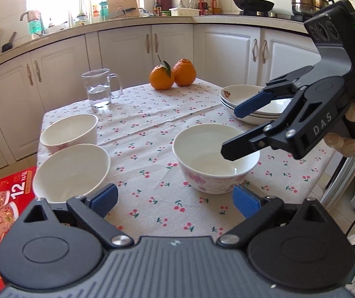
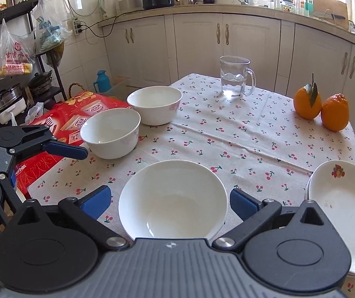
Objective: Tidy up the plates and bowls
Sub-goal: 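Carry the white bowl with the right gripper beside the plate stack and lower it, then open the right gripper and withdraw it from the bowl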
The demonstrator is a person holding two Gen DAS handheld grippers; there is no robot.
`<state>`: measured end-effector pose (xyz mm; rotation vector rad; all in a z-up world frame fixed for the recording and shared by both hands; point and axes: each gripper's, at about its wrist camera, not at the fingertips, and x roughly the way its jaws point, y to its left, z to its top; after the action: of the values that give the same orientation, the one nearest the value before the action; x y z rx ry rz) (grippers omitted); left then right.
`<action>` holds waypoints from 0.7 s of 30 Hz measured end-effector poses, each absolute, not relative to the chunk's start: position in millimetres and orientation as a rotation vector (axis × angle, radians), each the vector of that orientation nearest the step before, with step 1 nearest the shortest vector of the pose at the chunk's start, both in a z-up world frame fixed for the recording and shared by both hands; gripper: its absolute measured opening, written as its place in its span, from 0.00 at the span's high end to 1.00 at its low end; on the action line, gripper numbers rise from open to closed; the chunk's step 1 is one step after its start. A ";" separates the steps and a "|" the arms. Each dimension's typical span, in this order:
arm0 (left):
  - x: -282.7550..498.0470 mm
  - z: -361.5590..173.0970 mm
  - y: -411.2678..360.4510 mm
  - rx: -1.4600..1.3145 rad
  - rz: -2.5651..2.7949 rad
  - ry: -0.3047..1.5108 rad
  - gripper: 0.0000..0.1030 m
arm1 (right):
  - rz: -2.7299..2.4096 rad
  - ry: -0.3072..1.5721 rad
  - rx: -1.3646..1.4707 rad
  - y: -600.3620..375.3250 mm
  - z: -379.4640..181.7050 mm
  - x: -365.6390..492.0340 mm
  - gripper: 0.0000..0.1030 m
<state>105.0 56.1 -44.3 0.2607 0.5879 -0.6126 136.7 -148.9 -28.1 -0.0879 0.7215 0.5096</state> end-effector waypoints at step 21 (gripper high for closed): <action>128.2 -58.0 119.5 0.259 -0.360 0.577 0.04 | 0.544 0.723 -0.230 -75.3 -11.5 150.1 0.00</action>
<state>128.2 119.5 -58.0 0.2588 0.5773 -0.3603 150.1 -75.3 -11.5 -0.2302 0.7228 0.5436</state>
